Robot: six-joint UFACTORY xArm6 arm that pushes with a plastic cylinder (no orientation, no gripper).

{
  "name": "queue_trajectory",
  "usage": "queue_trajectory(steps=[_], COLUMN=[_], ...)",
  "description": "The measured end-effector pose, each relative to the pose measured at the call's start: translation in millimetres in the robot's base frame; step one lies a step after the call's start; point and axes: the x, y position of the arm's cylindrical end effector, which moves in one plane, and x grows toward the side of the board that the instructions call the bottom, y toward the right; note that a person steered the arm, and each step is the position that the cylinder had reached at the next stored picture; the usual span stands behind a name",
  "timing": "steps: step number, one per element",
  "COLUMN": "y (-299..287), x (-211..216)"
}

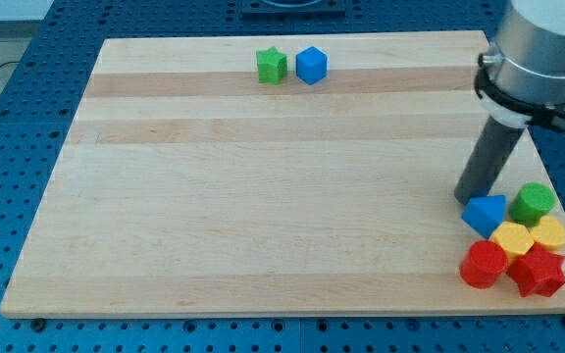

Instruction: Push the green star towards the red circle

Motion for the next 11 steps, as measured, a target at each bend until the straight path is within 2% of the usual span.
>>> queue_trajectory(steps=[1,2,3,4,5,6,7,9,10,11], y=[0.6,-3.2,-20.8,-43.5,-87.3,-172.1,-225.4,-219.8,-220.2,-224.3], x=[0.0,-18.4,-63.6,-126.7,-206.1,-265.4,-265.1,-157.1,-147.7,-173.2])
